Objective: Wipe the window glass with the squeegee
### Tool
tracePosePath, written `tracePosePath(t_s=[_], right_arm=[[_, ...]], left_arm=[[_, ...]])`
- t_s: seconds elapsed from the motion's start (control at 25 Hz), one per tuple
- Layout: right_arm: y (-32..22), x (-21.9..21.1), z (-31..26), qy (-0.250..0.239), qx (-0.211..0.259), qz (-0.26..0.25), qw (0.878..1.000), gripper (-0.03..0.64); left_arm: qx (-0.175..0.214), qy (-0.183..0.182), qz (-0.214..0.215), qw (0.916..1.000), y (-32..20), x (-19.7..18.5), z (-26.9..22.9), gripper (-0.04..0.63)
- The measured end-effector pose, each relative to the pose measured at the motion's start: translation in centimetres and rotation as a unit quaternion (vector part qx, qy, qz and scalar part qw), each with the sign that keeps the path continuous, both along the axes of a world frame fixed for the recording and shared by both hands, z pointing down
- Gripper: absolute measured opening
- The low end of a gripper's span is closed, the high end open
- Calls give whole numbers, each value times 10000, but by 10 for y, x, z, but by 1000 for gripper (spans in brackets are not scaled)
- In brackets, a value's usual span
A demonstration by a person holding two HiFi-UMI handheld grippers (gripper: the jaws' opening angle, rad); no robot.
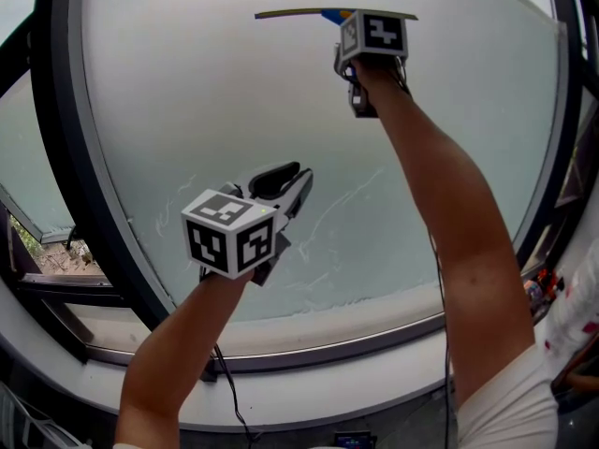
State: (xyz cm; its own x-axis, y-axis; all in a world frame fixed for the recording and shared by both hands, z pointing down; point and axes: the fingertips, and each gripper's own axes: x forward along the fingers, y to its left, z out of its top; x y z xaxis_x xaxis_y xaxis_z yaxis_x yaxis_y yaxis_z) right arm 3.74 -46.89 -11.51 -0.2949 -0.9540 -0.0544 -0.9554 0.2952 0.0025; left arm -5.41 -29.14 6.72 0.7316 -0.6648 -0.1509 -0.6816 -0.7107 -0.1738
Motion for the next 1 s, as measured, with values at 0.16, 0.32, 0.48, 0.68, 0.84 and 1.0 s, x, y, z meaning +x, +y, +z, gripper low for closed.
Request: tracePosePath(t_s=[0.16,0.32,0.48,0.68,0.84,1.0], right_arm=[[0,1,10,38,11,9,10000,114],[-2,0,27,60,-92,-4,9999,114],[-2,0,41,55,-156,-31,9999,114],[0,1,61,2,-313,-8,9995,114],[-1,5,76,-11,-383,69,9992,114],[-2,7,93,-13,-478,84,9988,114]], left_arm=[[-63,12,22,10000,1,1,7,107],[-144,14,47,9999,2,2,15,107],[-216,36,56,9997,2,3,23,107],[-309,19,71,9995,4,4,33,107],[-392,33,79,9992,4,5,42,107],[-478,40,94,9988,5,5,52,107]])
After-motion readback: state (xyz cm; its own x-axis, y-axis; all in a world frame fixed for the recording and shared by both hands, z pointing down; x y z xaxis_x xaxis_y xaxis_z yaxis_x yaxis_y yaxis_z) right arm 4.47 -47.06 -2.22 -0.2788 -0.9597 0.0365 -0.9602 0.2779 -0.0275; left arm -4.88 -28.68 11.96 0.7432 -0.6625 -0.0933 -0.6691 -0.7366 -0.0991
